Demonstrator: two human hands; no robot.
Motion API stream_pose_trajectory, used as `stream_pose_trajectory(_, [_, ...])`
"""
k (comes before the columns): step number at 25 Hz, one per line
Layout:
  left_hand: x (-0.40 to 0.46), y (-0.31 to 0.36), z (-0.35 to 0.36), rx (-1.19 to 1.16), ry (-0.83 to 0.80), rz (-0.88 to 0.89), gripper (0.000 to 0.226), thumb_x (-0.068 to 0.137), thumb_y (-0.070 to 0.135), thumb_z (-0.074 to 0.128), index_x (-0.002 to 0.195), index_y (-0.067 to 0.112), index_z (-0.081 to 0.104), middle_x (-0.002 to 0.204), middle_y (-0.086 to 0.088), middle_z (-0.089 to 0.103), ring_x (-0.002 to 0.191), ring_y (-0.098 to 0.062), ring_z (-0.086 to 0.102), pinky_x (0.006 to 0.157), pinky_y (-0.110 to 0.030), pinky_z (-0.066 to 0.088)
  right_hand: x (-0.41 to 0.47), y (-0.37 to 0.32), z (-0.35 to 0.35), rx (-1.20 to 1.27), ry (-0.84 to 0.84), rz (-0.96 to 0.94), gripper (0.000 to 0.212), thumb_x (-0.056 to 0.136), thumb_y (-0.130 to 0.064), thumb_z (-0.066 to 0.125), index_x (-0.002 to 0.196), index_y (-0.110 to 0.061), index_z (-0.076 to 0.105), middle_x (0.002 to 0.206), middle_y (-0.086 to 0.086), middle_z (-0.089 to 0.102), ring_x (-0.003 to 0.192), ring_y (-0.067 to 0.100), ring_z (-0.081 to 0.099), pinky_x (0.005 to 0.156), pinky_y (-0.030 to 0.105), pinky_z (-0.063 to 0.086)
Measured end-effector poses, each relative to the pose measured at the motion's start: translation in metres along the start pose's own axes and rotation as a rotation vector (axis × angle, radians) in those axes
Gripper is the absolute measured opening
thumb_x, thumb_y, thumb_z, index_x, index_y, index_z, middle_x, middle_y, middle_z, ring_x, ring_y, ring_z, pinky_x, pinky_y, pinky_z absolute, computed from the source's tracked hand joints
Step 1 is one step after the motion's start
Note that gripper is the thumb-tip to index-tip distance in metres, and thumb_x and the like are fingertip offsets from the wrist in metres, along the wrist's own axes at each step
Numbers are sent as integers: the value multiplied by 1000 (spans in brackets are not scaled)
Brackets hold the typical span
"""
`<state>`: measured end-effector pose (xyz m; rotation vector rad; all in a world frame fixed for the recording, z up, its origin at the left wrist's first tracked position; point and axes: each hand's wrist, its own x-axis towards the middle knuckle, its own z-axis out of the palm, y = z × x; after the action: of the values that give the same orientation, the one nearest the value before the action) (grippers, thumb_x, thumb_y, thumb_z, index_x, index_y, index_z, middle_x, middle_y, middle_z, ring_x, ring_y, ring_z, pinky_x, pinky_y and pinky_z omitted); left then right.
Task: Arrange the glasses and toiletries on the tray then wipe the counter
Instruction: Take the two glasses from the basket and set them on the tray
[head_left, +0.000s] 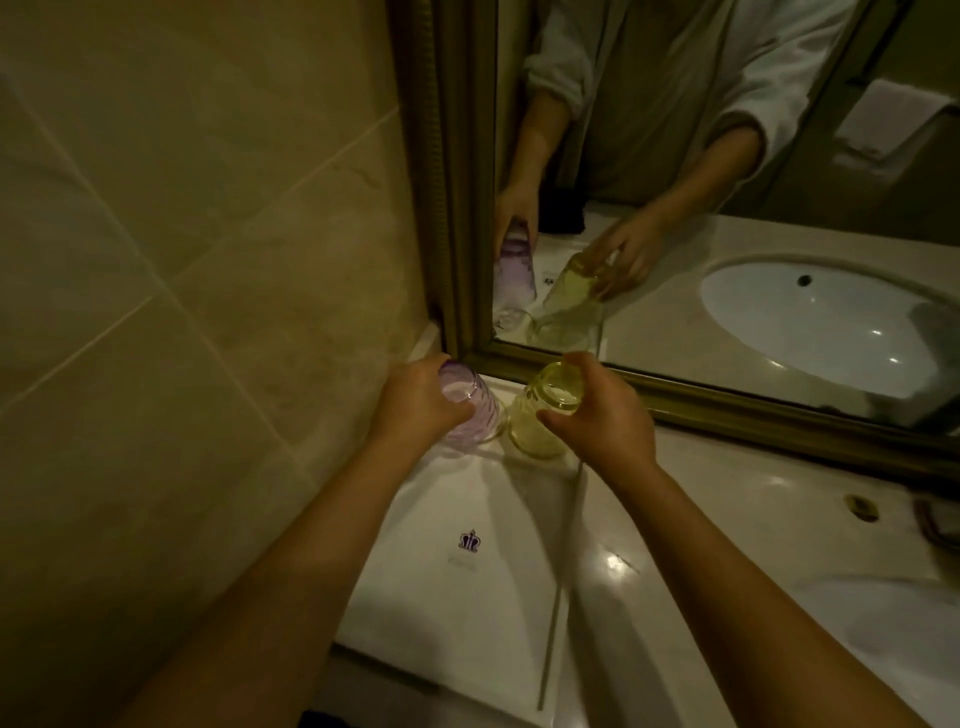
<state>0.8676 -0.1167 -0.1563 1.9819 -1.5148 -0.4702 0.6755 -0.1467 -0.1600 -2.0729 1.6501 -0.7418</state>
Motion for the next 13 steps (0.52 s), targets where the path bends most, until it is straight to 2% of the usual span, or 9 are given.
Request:
stream_pose_trajectory(4, [21,-4,16,36,-51,2,56,66,19,79,117,5,60,113,-18,66,102,-32,60,85,-33,45,12,13,22,-41,-15,-13,64,66,-35,77,122,-22,50,116,7,64,104,29,58,72,35,47])
stream_pose_trajectory(13, [41,-14,36,111,-101,-19,67,67,23,77,128,9,52,123,-18,61,112,-32,56,92,-34,42,19,25,39,-50,-55,9,63,67,-36,76,123,-24,50,115,7,64,104,30,58,72,33,45])
